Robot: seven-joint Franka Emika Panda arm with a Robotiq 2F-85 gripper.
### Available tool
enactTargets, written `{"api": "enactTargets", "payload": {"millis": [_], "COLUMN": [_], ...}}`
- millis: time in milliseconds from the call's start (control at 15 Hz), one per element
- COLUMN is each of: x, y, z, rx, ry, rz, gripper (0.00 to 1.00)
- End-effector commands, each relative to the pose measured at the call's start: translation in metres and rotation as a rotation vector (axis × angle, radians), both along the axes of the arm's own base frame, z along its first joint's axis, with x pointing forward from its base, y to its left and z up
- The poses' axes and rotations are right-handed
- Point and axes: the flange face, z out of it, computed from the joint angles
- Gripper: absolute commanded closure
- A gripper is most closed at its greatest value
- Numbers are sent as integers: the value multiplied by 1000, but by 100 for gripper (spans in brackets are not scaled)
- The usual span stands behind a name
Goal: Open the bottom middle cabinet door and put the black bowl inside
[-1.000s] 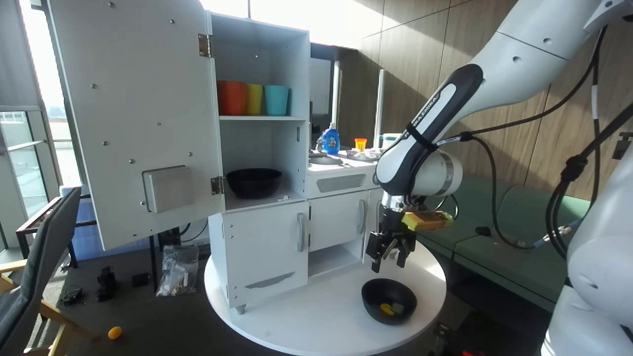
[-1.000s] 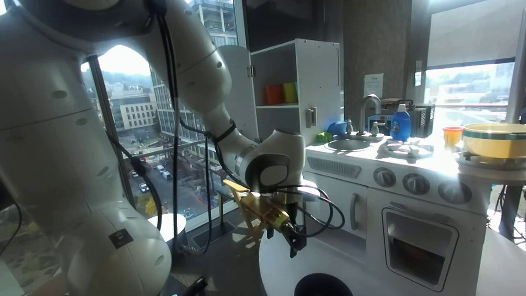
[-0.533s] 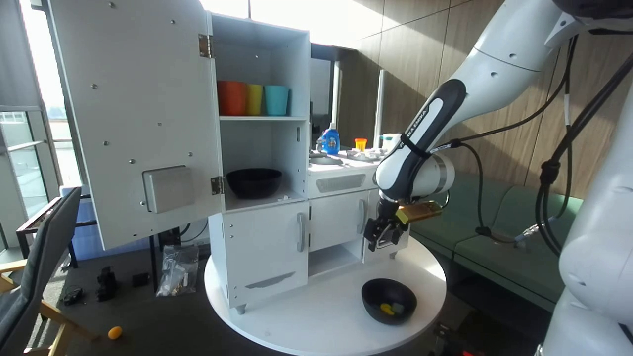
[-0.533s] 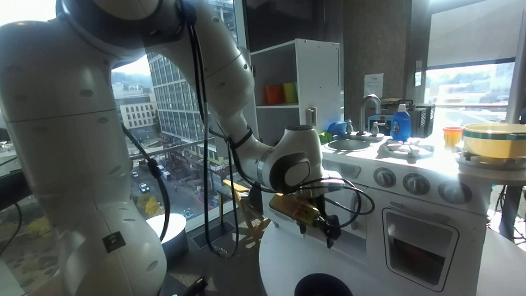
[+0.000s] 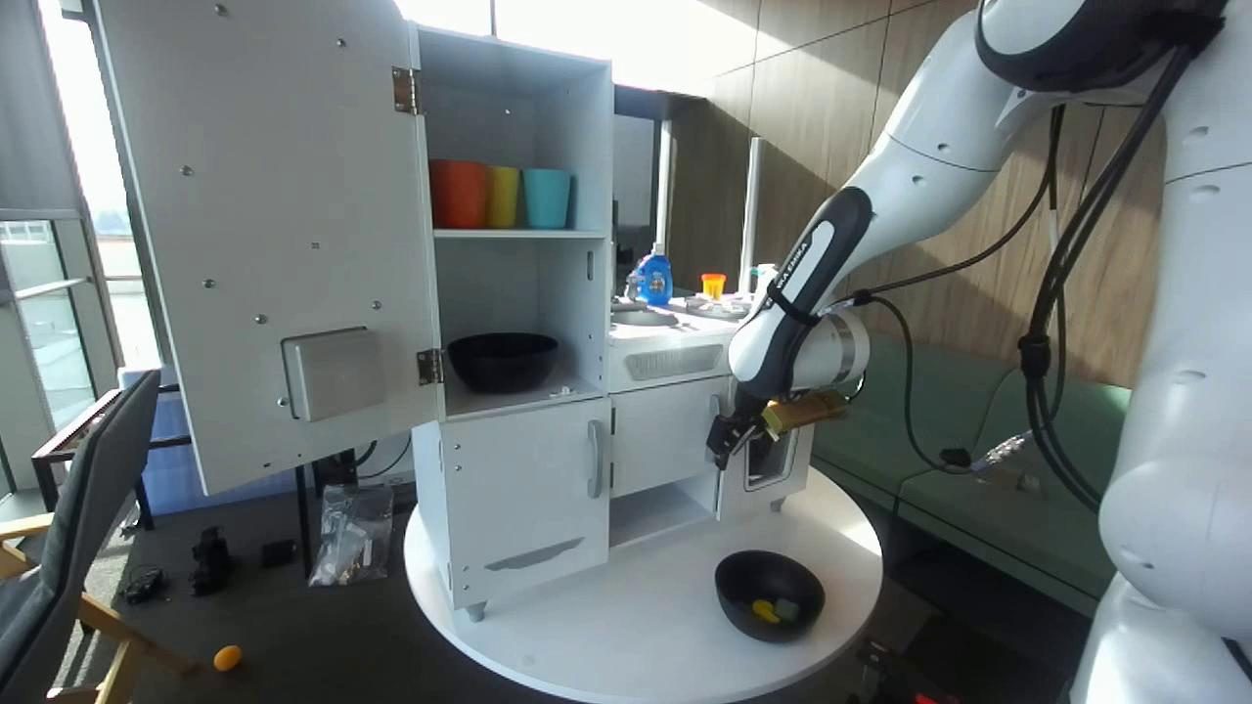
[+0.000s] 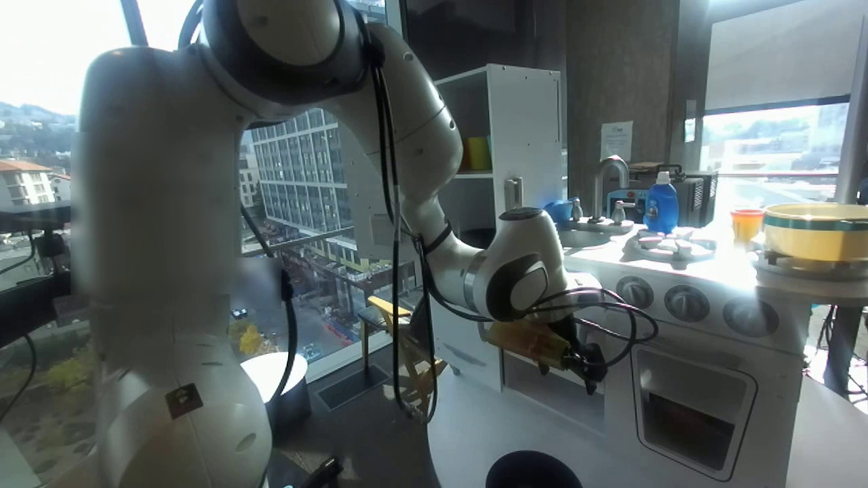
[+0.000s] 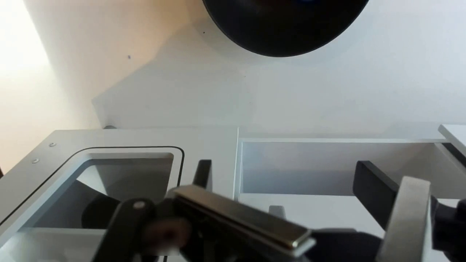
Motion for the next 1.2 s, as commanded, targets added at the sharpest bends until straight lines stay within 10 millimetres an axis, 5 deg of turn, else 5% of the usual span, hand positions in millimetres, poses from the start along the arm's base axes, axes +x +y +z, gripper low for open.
{"api": "enactTargets", "payload": {"millis": [0,533,867,1133], "x": [24,39,41,26], "y": [-12,0,34,41], "z": [1,20,25,31], "rx": [-36,-64,-25,-12], "ry": [-73,-202,-237,-235], "rz": [-6,37,97,123], "gripper": [0,0,0,0]}}
